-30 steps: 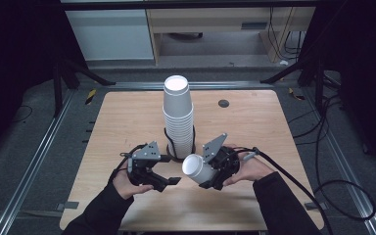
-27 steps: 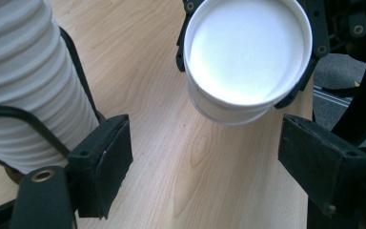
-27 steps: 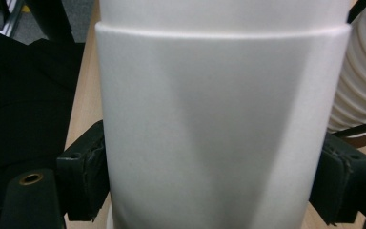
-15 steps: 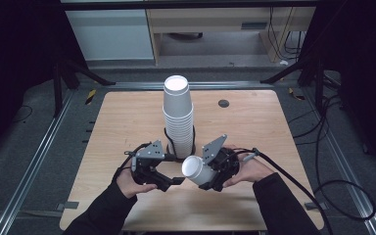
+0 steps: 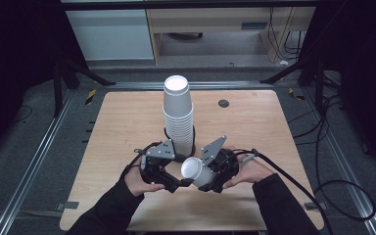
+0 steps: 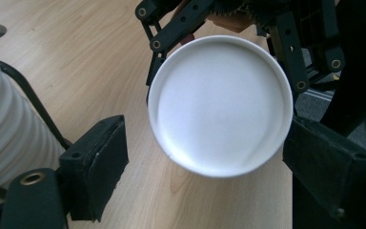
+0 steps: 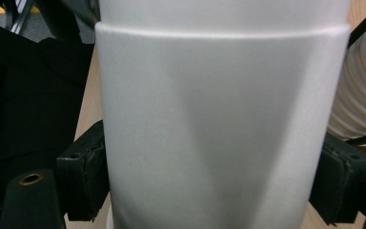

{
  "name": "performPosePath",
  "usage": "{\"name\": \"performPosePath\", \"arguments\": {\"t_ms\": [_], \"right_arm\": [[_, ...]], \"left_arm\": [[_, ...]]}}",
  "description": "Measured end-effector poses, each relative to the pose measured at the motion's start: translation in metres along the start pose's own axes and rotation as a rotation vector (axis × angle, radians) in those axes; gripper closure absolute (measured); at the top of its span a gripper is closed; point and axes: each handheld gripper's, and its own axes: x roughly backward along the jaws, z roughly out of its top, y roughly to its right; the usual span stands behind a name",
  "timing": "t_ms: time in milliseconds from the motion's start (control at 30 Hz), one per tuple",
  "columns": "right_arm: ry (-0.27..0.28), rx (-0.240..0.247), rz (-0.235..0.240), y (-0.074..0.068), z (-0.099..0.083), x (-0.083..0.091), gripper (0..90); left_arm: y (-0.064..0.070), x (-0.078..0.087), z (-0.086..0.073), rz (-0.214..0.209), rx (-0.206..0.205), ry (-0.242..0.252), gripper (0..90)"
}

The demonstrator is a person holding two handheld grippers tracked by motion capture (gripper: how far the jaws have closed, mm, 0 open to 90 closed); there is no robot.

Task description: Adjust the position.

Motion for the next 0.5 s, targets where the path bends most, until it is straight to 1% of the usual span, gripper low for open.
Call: {"name": "performPosePath", "arguments": {"t_ms": [33, 167, 333, 500], "right_arm": [[0.002, 0.002, 0.001, 0.000, 0.000, 0.000, 16.5], [0.002, 0.003, 0.012, -0.001, 0.000, -0.002, 16.6], [-0.016, 0.010, 0.022, -0.002, 0.000, -0.007, 16.5], [-0.008, 0.006, 0.025, -0.002, 0.000, -0.007, 16.6]], "left_arm": [[0.000, -0.001, 0.001, -0.003, -0.008, -0.008, 14.6], [0.000, -0.007, 0.003, -0.011, -0.012, -0.022, 14.5], [0.000, -0.015, 0.005, -0.025, -0.019, -0.047, 15.0], [0.000, -0.021, 0.006, -0.040, -0.024, -0.067, 16.2]]}}
